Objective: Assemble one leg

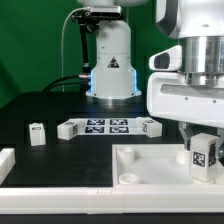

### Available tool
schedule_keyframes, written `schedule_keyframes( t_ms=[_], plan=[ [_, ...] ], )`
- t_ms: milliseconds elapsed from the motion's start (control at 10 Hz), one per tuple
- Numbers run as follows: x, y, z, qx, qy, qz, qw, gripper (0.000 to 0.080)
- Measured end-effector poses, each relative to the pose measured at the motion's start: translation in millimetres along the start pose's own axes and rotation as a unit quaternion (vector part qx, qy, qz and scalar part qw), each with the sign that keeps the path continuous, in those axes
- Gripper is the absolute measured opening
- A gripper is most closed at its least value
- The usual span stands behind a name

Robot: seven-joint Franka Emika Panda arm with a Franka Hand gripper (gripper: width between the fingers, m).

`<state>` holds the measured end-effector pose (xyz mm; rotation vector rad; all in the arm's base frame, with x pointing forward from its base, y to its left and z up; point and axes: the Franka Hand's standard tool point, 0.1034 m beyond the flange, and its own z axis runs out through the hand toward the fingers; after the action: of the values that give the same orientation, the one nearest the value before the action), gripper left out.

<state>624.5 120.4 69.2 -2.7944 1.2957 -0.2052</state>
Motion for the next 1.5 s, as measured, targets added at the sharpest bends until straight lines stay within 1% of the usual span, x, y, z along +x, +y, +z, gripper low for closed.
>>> schedule_keyframes(
  t_ms=[100, 200, 300, 400, 500, 600, 700, 800, 900, 1000, 1100, 1200, 1400, 1500],
  plan=[
    [0.4, 0.3, 0.1, 0.000, -0.001, 0.007, 1.000, 0.0291],
    [0.2, 0.2, 0.1, 0.001, -0.001, -0.013, 1.000, 0.0291],
    [0.7, 0.1, 0.0, 0.002, -0.001, -0.040, 0.999, 0.0455],
    [2.4, 0.7, 0.0, 0.003, 0.001, -0.115, 0.993, 0.0603],
    [3.2, 0.5, -0.1, 0.003, 0.004, -0.183, 0.983, 0.0603],
    [3.2, 0.4, -0.1, 0.002, 0.006, -0.258, 0.966, 0.0644],
    [3.1, 0.3, -0.1, 0.001, 0.006, -0.302, 0.953, 0.0644],
    [4.3, 1.2, 0.0, 0.000, 0.006, -0.379, 0.925, 0.0649],
    [4.6, 1.8, 0.1, -0.002, 0.003, -0.430, 0.903, 0.0649],
    [4.4, 1.3, -0.2, -0.009, 0.006, -0.506, 0.863, 0.0649],
    [4.0, 1.2, -0.2, -0.013, 0.007, -0.546, 0.838, 0.0649],
    [4.2, 1.0, -0.5, -0.017, 0.008, -0.597, 0.802, 0.0649],
    [5.5, 0.8, -3.0, -0.024, 0.011, -0.645, 0.764, 0.0649],
    [5.7, 1.3, -2.4, -0.024, 0.011, -0.645, 0.764, 0.0590]
  ],
)
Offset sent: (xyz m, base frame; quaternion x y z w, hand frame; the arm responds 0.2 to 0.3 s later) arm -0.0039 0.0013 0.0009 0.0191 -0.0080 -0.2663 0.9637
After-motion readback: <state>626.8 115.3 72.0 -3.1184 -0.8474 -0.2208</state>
